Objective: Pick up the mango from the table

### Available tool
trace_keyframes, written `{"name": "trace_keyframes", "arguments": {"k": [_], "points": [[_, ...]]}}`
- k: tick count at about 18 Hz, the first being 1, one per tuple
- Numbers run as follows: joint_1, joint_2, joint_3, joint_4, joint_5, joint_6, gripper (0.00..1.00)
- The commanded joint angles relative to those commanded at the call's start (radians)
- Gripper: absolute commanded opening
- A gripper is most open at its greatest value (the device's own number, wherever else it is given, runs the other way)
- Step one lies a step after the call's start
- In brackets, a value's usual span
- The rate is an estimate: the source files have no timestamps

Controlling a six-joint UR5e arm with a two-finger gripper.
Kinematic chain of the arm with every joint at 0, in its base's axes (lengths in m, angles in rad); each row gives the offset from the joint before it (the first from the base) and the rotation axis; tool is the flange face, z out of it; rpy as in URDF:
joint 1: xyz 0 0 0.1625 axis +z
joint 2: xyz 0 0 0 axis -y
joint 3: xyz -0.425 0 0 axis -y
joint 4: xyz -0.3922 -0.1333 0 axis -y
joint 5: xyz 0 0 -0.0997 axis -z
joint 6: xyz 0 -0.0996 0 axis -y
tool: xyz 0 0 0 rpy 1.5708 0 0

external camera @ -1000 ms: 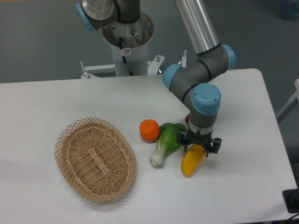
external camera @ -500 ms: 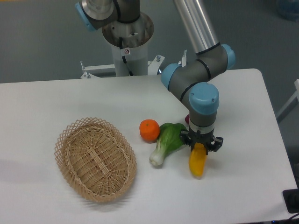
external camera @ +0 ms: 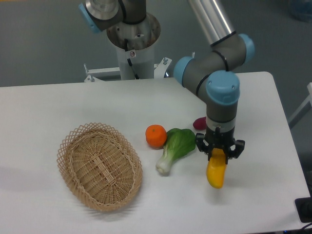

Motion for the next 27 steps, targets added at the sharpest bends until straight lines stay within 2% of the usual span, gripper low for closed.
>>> {"name": "trace_keyframes", "arguments": {"k": [3, 6, 10, 27], "points": [[0.008, 0.022, 0.02, 0.0, -0.046, -0.044, 0.35], [0.002, 0.025, 0.07, -0.003, -0.048, -0.081, 0.38], [-0.006, 0.045, 0.084, -0.003, -0.049, -0.107, 0.37], [-0.055, 0.066, 0.081, -0.002, -0.063, -0.129, 0.34]]}}
